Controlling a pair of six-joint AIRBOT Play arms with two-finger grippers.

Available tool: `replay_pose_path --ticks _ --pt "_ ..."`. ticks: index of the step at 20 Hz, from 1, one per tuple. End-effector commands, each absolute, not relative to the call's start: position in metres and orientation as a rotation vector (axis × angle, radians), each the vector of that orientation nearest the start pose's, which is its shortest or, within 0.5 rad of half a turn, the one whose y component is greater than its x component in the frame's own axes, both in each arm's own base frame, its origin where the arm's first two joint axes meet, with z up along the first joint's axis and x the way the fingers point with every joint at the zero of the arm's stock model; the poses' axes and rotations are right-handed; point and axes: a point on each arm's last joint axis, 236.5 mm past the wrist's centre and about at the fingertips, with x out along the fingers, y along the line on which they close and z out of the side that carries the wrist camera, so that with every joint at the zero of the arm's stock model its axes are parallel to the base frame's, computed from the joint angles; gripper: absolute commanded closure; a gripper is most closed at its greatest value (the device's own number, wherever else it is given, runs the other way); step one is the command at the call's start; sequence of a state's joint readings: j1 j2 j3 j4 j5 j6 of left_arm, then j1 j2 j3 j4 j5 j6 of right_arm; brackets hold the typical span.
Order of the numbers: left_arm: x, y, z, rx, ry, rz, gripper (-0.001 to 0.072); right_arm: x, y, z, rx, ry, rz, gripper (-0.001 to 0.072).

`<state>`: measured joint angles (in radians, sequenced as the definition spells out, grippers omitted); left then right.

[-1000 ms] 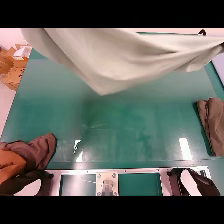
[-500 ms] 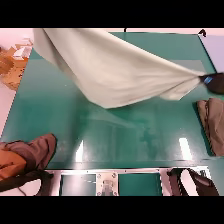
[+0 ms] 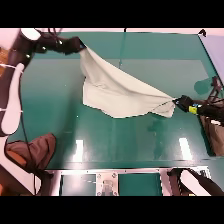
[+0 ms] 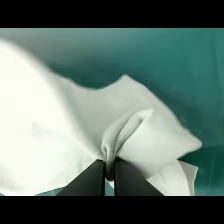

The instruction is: Fold the shirts.

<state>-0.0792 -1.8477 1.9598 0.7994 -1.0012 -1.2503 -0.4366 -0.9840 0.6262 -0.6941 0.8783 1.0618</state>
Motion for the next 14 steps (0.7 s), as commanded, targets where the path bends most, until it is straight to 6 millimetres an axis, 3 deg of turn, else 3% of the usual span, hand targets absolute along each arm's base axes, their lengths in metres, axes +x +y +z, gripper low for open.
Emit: replay_pose_path --ticks 1,3,4,5,8,11,14 --pt "0.565 -0.199 0.081 -0.445 0.927 -0.704 0.0207 0.349 -0.006 -0.038 0.666 0.973 0.118 0.0688" --pt "0.548 -0.183 0.087 -0.450 0.990 -0.725 0.0245 0.351 -0.010 -0.040 0.654 0.973 0.106 0.0688" --pt "0.538 -0.174 0.090 -0.483 1.044 -0.723 0.0519 0.353 -0.012 -0.038 0.651 0.965 0.101 0.0687" --pt "0.527 -0.165 0.093 -0.492 1.094 -0.735 0.0685 0.356 -0.013 -0.036 0.647 0.957 0.100 0.0687" --pt "0.492 -0.148 0.097 -0.467 1.231 -0.712 0.0687 0.360 -0.015 -0.034 0.648 0.953 0.098 0.0687" --pt "0.440 -0.131 0.074 -0.275 1.402 -0.577 0.0687 0.360 -0.015 -0.037 0.672 0.963 0.088 0.0687" --pt "0.389 -0.151 0.043 -0.254 1.428 -0.540 0.0686 0.360 -0.015 -0.037 0.673 0.965 0.089 0.0687"
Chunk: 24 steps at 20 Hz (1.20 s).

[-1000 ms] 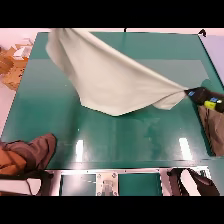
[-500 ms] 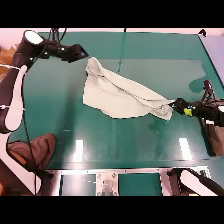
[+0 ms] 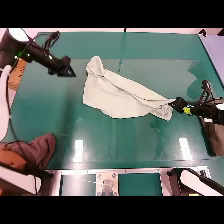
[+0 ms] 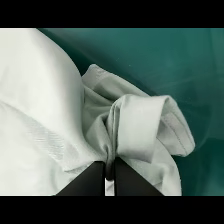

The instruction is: Fold the shirts.

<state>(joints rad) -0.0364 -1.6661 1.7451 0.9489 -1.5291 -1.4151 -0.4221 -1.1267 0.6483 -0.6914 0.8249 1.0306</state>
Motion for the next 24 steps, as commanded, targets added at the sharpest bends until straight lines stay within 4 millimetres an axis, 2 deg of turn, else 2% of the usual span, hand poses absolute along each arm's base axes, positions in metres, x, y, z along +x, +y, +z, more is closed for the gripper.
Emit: replay_pose_path --ticks 1,3,5,6,10,13,14,18,19,20,21,23,24 --pt "0.373 -0.157 0.024 -0.274 1.411 -0.514 0.0685 0.359 -0.013 -0.037 0.676 0.968 0.093 0.0687" --pt "0.346 -0.174 -0.014 -0.376 1.384 -0.478 0.0681 0.357 -0.011 -0.037 0.679 0.976 0.103 0.0687" --pt "0.342 -0.195 -0.046 -0.507 1.320 -0.429 0.0202 0.357 -0.010 -0.037 0.680 0.979 0.105 0.0687" --pt "0.346 -0.204 -0.058 -0.558 1.271 -0.395 0.0182 0.357 -0.010 -0.037 0.680 0.979 0.106 0.0687" --pt "0.367 -0.238 -0.082 -0.571 1.135 -0.346 0.0183 0.357 -0.010 -0.037 0.684 0.979 0.105 0.0687" --pt "0.373 -0.243 -0.106 -0.615 1.149 -0.290 0.0183 0.357 -0.010 -0.037 0.683 0.979 0.105 0.0687" --pt "0.379 -0.242 -0.107 -0.620 1.140 -0.281 0.0183 0.357 -0.010 -0.037 0.684 0.979 0.105 0.0687" --pt "0.413 -0.236 -0.089 -0.623 1.015 -0.249 0.0185 0.357 -0.010 -0.037 0.683 0.978 0.105 0.0687" --pt "0.414 -0.236 -0.087 -0.623 1.010 -0.251 0.0300 0.357 -0.010 -0.037 0.683 0.978 0.105 0.0687" --pt "0.412 -0.240 -0.086 -0.616 1.023 -0.269 0.0578 0.357 -0.010 -0.037 0.683 0.978 0.105 0.0687" --pt "0.408 -0.245 -0.085 -0.586 1.036 -0.306 0.0684 0.357 -0.010 -0.037 0.682 0.977 0.104 0.0687" --pt "0.403 -0.256 -0.072 -0.538 1.048 -0.391 0.0686 0.361 -0.013 -0.034 0.676 0.965 0.100 0.0687" --pt "0.405 -0.262 -0.057 -0.521 1.033 -0.433 0.0686 0.365 -0.015 -0.029 0.669 0.952 0.102 0.0688"
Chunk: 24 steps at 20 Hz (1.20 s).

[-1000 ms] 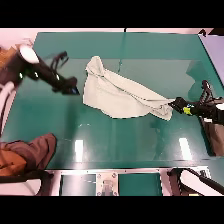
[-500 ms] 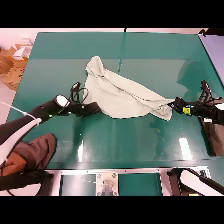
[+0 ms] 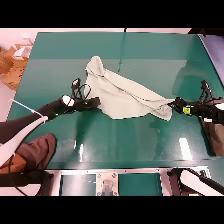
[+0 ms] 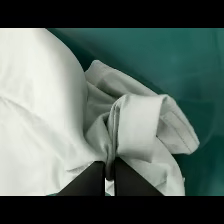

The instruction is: Fold the shirts.

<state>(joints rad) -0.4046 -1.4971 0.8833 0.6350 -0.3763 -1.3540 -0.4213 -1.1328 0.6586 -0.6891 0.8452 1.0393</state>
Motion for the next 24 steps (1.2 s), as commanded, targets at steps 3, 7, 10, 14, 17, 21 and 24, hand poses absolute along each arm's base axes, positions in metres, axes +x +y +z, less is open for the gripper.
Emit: replay_pose_path --ticks 3,7,10,14,17,21,24 --pt "0.414 -0.271 0.030 -0.387 0.884 -0.569 0.0686 0.383 -0.011 0.017 0.632 0.902 0.180 0.0688" --pt "0.406 -0.233 0.232 -0.182 0.520 -0.636 0.0686 0.404 -0.009 0.171 0.507 0.683 0.289 0.0688" --pt "0.358 -0.183 0.393 -0.056 0.203 -0.591 0.0686 0.379 -0.009 0.318 0.349 0.407 0.288 0.0688" --pt "0.267 -0.136 0.542 0.036 -0.132 -0.523 0.0686 0.300 0.010 0.463 0.175 0.078 0.224 0.0687" --pt "0.227 -0.115 0.585 0.068 -0.247 -0.472 0.0686 0.246 0.023 0.514 0.047 -0.066 0.134 0.0687" --pt "0.239 -0.109 0.560 0.113 -0.148 -0.439 0.0686 0.216 0.019 0.535 -0.041 -0.146 0.021 0.0687" --pt "0.269 -0.107 0.522 0.145 -0.032 -0.401 0.0686 0.237 0.009 0.521 0.020 -0.101 0.044 0.0687"
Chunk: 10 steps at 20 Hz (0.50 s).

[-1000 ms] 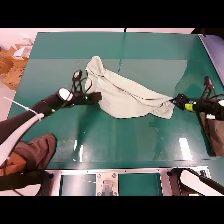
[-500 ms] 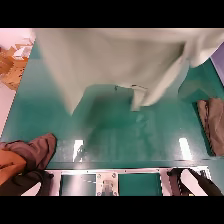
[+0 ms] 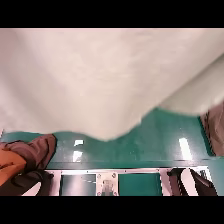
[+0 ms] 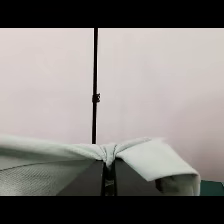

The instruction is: Fold the shirts.

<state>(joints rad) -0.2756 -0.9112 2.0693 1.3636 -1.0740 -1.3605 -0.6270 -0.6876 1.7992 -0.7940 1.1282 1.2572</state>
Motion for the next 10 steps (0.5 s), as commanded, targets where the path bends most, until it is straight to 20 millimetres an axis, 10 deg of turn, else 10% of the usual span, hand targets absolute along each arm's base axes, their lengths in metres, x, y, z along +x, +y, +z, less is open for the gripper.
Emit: replay_pose_path --ticks 1,5,10 --pt "0.282 -0.109 0.504 0.154 0.021 -0.396 0.0686 0.250 0.003 0.510 0.056 -0.071 0.061 0.0687" --pt "0.345 -0.127 0.402 0.153 0.314 -0.416 0.0685 0.325 -0.018 0.423 0.263 0.134 0.176 0.0687" --pt "0.437 -0.153 0.207 0.163 0.744 -0.421 0.0685 0.431 -0.035 0.240 0.417 0.463 0.199 0.0687"
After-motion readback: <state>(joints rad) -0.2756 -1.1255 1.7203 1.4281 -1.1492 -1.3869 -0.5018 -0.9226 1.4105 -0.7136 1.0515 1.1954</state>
